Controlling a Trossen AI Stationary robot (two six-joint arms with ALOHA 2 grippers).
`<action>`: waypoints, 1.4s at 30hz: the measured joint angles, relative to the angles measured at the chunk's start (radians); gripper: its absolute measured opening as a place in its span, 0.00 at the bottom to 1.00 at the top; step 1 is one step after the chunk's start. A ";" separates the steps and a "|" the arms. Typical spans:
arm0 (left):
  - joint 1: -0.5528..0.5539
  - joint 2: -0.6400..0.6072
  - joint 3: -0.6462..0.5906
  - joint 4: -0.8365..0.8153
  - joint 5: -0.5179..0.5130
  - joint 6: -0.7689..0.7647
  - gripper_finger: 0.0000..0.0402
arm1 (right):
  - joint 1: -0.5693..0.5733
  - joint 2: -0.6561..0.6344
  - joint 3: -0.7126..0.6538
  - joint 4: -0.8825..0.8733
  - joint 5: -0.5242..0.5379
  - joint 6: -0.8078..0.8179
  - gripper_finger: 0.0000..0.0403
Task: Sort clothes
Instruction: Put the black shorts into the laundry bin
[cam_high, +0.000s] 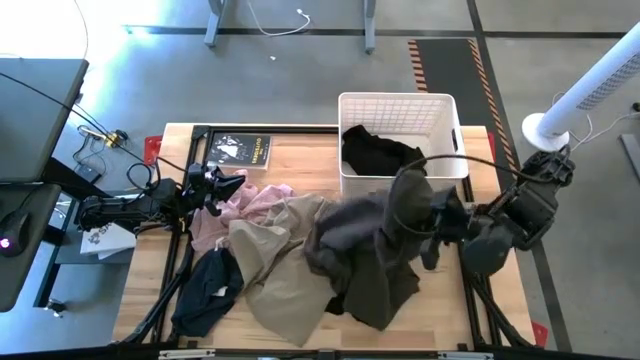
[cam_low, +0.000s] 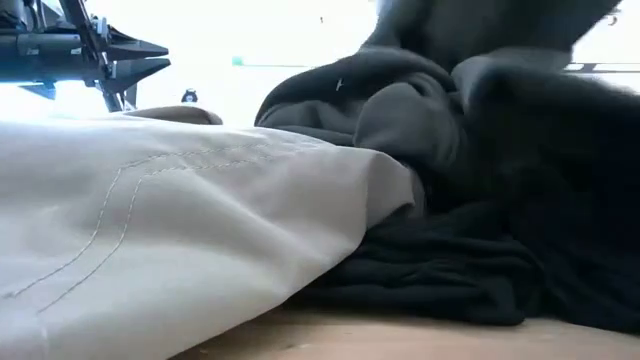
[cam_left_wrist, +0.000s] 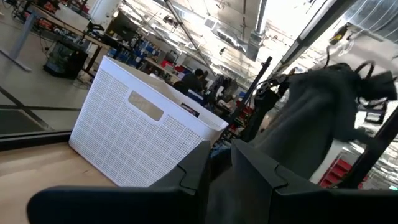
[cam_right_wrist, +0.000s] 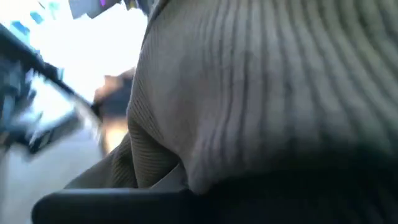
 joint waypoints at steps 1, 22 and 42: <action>0.000 0.000 0.000 0.000 0.000 0.000 0.15 | 0.011 0.000 0.000 -0.053 -0.095 0.089 0.11; 0.000 0.000 0.000 0.000 0.000 -0.008 0.15 | 0.243 0.055 -0.449 -0.222 -0.921 0.769 0.18; 0.000 0.000 0.000 0.000 -0.005 -0.015 0.15 | 0.191 0.051 -0.007 0.009 -0.289 0.385 0.55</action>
